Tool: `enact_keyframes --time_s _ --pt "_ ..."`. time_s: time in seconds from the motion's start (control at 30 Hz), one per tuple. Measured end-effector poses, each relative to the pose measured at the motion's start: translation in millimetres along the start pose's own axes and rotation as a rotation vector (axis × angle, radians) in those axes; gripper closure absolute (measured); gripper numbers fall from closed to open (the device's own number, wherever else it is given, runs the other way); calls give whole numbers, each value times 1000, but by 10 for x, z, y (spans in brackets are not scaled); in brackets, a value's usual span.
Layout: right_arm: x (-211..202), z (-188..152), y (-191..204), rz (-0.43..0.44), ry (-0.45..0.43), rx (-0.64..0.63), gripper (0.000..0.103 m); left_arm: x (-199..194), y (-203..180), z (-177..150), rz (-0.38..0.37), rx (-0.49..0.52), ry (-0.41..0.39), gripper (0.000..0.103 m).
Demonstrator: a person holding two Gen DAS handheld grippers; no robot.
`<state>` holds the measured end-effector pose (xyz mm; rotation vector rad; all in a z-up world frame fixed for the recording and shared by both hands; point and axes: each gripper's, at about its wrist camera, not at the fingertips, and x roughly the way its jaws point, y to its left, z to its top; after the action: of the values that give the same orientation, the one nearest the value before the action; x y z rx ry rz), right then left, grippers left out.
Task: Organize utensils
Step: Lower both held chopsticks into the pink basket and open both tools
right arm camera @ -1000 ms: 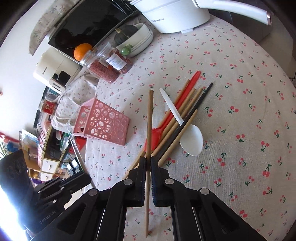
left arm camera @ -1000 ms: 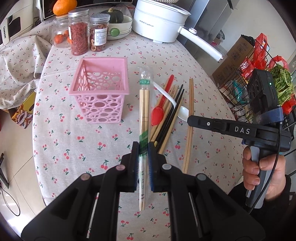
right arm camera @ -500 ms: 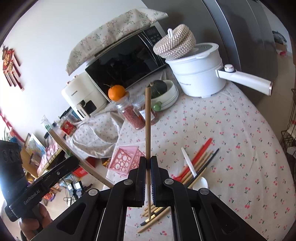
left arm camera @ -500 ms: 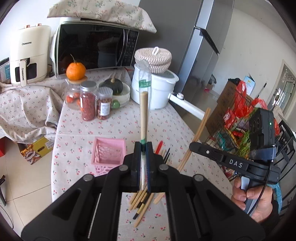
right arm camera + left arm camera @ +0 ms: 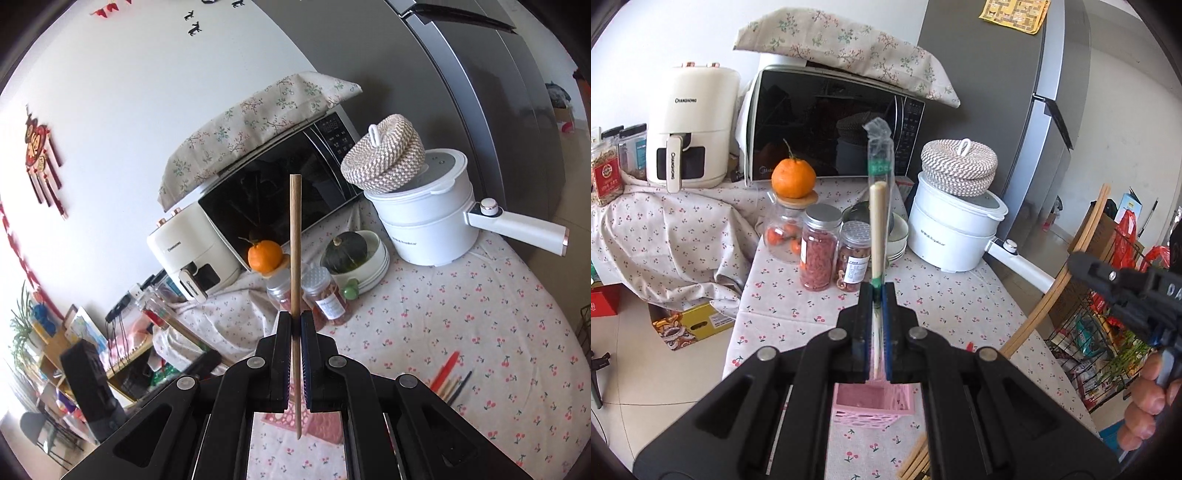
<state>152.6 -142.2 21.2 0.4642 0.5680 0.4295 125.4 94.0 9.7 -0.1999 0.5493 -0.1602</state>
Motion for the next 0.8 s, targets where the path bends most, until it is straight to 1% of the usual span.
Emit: enact_keyframes --time_s 0.07,0.17,0.37,0.53,0.63,0.67,0.73,0.8 --pt "122 36 53 12 -17 -10 98 167 81 -49 7 -18 40 97" --pt "373 -8 97 17 -3 -30 98 362 154 -112 15 -33 101 97" --pt "779 -237 67 -62 67 -94 98 601 258 -182 3 -80 192 97" --pt "965 -324 -7 -85 106 -98 98 682 304 -204 5 -113 223 97" --pt "1024 -366 -41 -85 124 -97 97 677 278 -217 10 -103 225 97" --pt "1035 -366 -59 -79 130 -89 95 672 271 -215 10 -101 224 97" --pt "1028 -358 -98 -71 142 -62 93 656 261 -203 11 -100 224 90" --pt "993 -330 -145 -57 150 -26 80 623 249 -189 11 -98 220 73"
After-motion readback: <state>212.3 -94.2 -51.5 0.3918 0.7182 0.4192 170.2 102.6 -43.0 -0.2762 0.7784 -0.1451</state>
